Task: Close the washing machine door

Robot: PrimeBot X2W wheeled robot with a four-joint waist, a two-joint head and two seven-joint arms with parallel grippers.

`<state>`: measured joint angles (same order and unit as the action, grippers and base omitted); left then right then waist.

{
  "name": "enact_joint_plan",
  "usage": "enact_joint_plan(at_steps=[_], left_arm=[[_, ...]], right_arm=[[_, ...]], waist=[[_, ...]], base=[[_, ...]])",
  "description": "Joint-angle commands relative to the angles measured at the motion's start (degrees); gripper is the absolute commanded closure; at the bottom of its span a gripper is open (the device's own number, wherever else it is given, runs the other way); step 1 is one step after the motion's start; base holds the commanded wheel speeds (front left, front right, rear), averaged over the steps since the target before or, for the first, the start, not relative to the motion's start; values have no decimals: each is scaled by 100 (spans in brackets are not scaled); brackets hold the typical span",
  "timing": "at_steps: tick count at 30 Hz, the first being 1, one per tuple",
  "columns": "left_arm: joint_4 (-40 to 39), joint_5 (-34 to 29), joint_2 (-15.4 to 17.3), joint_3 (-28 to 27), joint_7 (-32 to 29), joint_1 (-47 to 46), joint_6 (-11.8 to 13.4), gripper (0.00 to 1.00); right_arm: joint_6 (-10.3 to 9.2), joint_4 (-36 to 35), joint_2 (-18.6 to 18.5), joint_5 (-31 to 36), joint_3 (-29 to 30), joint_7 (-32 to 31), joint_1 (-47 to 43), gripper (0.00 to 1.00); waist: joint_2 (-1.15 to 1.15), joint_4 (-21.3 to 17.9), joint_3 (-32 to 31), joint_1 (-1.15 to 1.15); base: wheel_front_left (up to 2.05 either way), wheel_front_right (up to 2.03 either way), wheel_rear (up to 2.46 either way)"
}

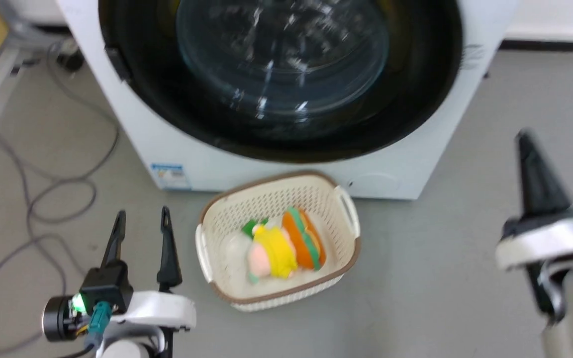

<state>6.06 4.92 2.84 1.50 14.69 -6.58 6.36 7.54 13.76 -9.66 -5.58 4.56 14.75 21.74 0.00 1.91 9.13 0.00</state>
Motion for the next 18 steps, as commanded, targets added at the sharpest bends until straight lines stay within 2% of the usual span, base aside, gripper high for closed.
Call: enact_joint_plan(at_steps=[1, 5, 6, 7, 18], left_arm=[[16, -47, 4, -32, 30, 102, -19, 0], [31, -68, 4, -99, 30, 298, -77, 0], [32, -73, 4, -118, 30, 350, -81, 0], [29, -76, 4, -165, 30, 470, -86, 0], [11, -182, 12, -197, 30, 930, -101, 0]], right_arm=[[-5, -51, 90, -6, -17, 25, -185, 100], [-5, -169, 336, -8, -33, 25, -674, 98], [-5, -162, 387, -21, -50, 25, -781, 78], [-5, -119, 473, -36, -126, 25, -980, 0], [-5, -460, 669, -81, -51, 25, -1900, 0]], waist=[[0, -221, -254, 0], [0, -353, -469, 0], [0, -391, -519, 0], [0, -485, -630, 0], [0, -637, -1003, 0]], base=[[0, 0, 0], [0, 0, 0], [0, 0, 0], [0, 0, 0], [0, 0, 0]])
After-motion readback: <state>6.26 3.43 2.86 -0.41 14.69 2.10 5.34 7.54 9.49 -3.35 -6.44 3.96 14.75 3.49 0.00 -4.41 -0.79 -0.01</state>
